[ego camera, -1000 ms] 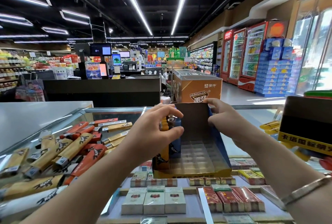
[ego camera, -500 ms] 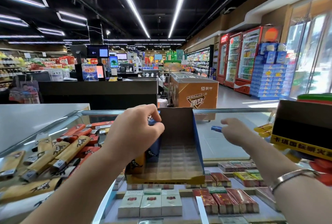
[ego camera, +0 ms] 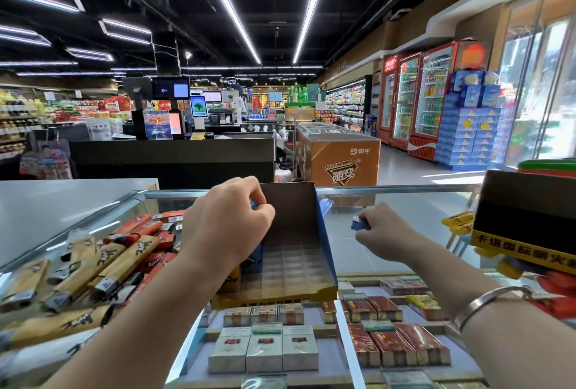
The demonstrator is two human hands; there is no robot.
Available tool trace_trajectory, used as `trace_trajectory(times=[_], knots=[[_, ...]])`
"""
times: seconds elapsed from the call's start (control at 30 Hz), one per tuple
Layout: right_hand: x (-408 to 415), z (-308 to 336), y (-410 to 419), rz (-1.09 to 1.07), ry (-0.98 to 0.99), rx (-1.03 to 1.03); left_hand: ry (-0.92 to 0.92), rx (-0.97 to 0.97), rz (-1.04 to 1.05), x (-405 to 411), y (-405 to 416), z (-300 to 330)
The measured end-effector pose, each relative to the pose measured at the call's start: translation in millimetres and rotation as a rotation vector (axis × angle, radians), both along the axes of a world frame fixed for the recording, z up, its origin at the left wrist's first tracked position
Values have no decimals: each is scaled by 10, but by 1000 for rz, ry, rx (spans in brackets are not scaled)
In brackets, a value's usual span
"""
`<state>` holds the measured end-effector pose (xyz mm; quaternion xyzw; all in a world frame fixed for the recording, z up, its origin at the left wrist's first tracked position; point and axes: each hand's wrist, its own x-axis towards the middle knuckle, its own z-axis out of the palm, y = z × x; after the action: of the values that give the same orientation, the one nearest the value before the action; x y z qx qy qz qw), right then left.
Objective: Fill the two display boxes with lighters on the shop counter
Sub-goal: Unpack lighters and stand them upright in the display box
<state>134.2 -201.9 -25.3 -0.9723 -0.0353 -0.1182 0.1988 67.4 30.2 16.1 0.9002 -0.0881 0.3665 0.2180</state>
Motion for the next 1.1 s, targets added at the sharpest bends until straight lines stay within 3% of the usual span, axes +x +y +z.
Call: trace_trajectory(times=[0.17, 0.3, 0.53, 0.67, 0.87, 1.1], knots=[[134, -42, 198, -12, -143, 115, 21, -16, 11, 34, 31, 14], [293, -80, 281, 15, -193, 41, 18, -23, 16, 58, 52, 18], [457, -104, 386, 110, -28, -227, 22, -21, 9, 140, 84, 14], [446, -91, 426, 137, -31, -209, 25, -27, -8, 145, 100, 0], [429, -89, 387, 22, -234, -45, 19, -24, -24, 147, 98, -10], [399, -27, 412, -24, -86, -147, 49, -46, -34, 137, 117, -8]])
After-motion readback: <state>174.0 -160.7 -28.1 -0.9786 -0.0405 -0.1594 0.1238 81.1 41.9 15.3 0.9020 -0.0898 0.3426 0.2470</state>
